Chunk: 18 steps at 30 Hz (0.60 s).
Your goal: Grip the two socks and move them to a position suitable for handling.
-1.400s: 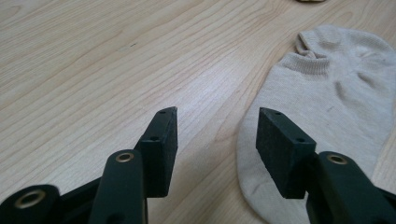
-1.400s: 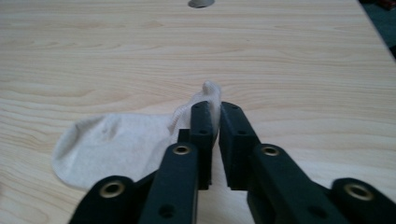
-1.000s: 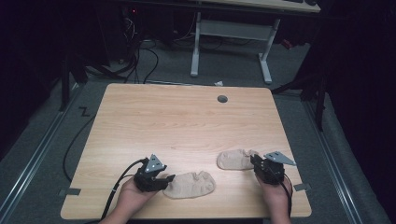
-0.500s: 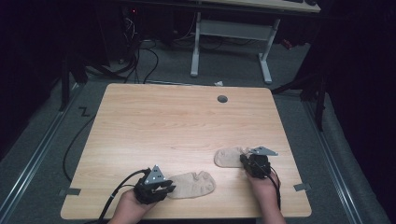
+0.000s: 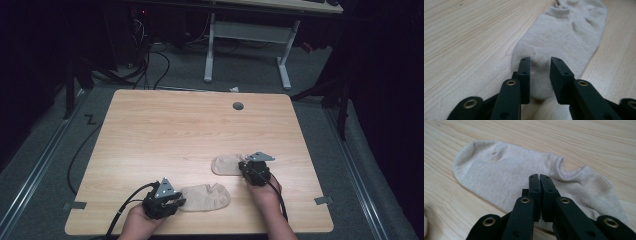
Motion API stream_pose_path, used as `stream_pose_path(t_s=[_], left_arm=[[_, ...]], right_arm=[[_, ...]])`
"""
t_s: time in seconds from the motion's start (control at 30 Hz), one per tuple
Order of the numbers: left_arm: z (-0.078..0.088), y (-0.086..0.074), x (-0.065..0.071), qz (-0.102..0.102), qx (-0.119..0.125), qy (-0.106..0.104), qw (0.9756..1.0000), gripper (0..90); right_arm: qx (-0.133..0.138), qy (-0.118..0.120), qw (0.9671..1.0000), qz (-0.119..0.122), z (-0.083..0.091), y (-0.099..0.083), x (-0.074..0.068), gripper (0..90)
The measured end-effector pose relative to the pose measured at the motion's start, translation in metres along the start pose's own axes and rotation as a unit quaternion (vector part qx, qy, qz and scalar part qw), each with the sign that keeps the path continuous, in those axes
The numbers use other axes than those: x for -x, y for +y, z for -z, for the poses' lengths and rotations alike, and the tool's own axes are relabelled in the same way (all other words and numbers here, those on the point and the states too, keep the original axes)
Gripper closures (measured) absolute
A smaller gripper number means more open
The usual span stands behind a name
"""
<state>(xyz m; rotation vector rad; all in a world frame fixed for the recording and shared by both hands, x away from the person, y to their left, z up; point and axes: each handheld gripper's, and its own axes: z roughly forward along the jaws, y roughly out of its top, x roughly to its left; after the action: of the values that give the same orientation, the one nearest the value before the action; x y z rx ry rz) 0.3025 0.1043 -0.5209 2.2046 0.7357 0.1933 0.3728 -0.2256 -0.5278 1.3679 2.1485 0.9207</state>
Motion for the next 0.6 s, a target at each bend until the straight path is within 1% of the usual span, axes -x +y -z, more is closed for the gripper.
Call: stream_pose_path(t_s=[0.07,0.1,0.13,0.17,0.2,0.27,0.33,0.37,0.43,0.47,0.5,0.57,0.6], left_arm=[[0.002,0.002,-0.001,0.002,0.011,0.001,0.9999,63.9],[0.004,0.003,-0.004,0.007,0.017,0.004,0.9998,62.1],[0.005,0.003,-0.006,0.011,0.022,0.009,0.9997,60.0],[0.006,0.004,-0.009,0.016,0.026,0.014,0.9994,60.0],[0.007,0.004,-0.012,0.019,0.030,0.019,0.9992,58.7],[0.010,0.005,-0.020,0.032,0.040,0.029,0.9983,55.9],[0.011,0.006,-0.025,0.039,0.048,0.041,0.9972,53.8],[0.011,0.007,-0.027,0.043,0.050,0.045,0.9968,52.7],[0.010,0.008,-0.031,0.047,0.052,0.050,0.9962,51.4],[0.009,0.008,-0.033,0.048,0.051,0.053,0.9962,50.5],[0.008,0.009,-0.034,0.048,0.051,0.054,0.9961,50.5],[0.005,0.011,-0.036,0.049,0.053,0.061,0.9956,50.0],[0.004,0.013,-0.038,0.052,0.056,0.060,0.9953,49.6]], right_arm=[[0.000,0.004,1.0000,0.003,-0.003,0.003,-0.006,88.2],[0.001,0.008,1.0000,0.003,-0.005,0.004,-0.009,88.2],[0.000,0.014,0.9998,0.011,-0.008,0.008,-0.015,88.2],[0.000,0.014,0.9998,0.011,-0.008,0.008,-0.015,88.2],[-0.001,0.018,0.9998,0.013,-0.010,0.009,-0.019,88.1],[-0.001,0.022,0.9996,0.019,-0.013,0.012,-0.026,88.1],[-0.001,0.030,0.9991,0.030,-0.017,0.016,-0.035,87.6],[0.000,0.036,0.9988,0.033,-0.020,0.018,-0.040,87.1],[0.000,0.042,0.9983,0.039,-0.021,0.021,-0.045,84.6],[0.021,0.044,0.9979,0.043,-0.013,0.025,-0.046,84.0],[0.021,0.044,0.9979,0.043,-0.013,0.025,-0.046,84.0],[0.045,0.038,0.9973,0.043,0.002,0.027,-0.045,82.4],[0.052,0.037,0.9973,0.038,0.007,0.027,-0.041,81.7]])
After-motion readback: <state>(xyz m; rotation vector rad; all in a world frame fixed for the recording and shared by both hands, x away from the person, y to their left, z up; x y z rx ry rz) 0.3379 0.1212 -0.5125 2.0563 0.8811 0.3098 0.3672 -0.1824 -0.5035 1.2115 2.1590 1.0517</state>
